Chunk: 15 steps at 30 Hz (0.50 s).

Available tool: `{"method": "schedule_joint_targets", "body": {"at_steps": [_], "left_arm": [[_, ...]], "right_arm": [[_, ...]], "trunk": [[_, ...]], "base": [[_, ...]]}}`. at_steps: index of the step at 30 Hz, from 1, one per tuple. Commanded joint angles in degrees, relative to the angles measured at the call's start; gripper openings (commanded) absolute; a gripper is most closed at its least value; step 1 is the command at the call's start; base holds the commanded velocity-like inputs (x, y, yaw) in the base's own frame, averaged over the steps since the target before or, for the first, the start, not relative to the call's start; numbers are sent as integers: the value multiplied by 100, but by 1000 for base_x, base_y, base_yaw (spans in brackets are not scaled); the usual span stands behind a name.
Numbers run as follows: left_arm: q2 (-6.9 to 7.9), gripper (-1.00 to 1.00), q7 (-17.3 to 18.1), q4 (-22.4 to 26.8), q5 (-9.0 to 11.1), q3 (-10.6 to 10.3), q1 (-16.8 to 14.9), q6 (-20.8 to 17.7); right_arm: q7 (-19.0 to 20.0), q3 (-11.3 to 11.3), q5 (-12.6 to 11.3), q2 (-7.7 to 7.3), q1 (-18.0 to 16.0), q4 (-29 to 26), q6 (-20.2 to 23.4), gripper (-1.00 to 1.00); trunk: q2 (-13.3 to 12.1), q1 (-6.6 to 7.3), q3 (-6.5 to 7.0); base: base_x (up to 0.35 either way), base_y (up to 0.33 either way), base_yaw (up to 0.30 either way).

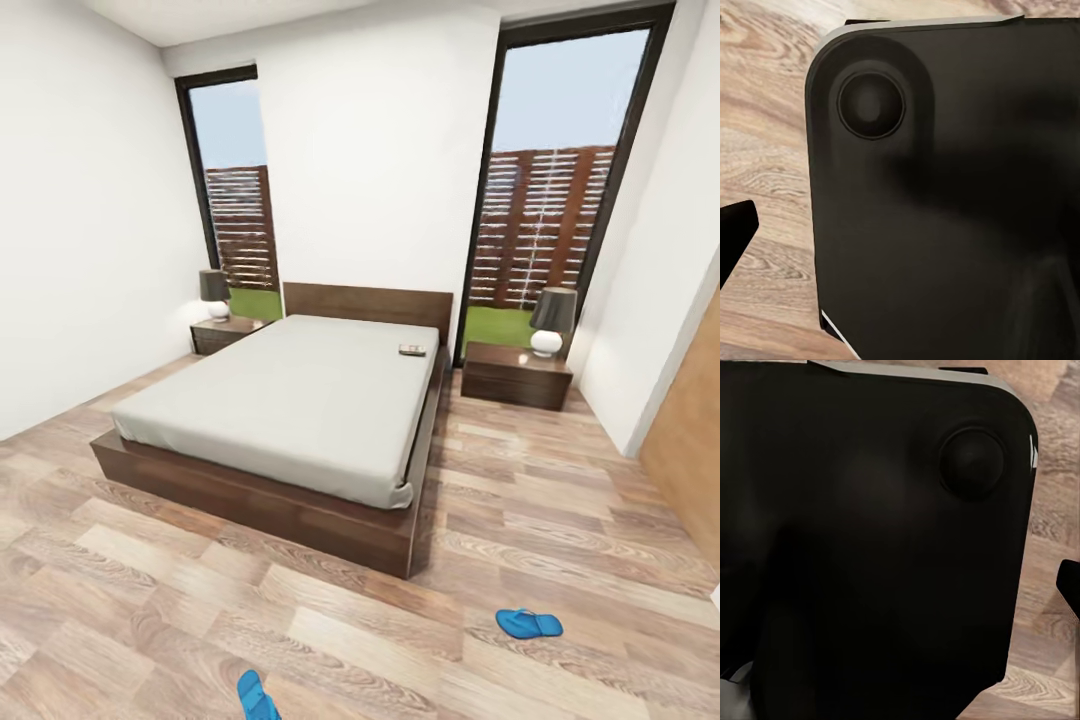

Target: In the bedroom, move the book from the bed onto either nightstand, and place the two sandals side by side next to the bed.

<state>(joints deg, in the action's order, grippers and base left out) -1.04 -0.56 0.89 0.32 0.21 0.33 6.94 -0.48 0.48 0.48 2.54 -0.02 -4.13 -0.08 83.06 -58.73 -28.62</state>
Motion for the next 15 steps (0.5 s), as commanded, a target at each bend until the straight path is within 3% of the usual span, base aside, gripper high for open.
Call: {"method": "schedule_joint_targets", "body": {"at_steps": [1,15], "left_arm": [[-1,100,-6,6,3,2,3,9],[19,100,1,0,-6,-15,3,1]], "right_arm": [[-5,5,5,0,-1,-3,-1,100],[-5,-3,5,-3,-4,-1,-1,100]], "trunk": [[2,0,-4],[2,0,-4]], "base": [[1,-2,190],[0,-1,69]]}}
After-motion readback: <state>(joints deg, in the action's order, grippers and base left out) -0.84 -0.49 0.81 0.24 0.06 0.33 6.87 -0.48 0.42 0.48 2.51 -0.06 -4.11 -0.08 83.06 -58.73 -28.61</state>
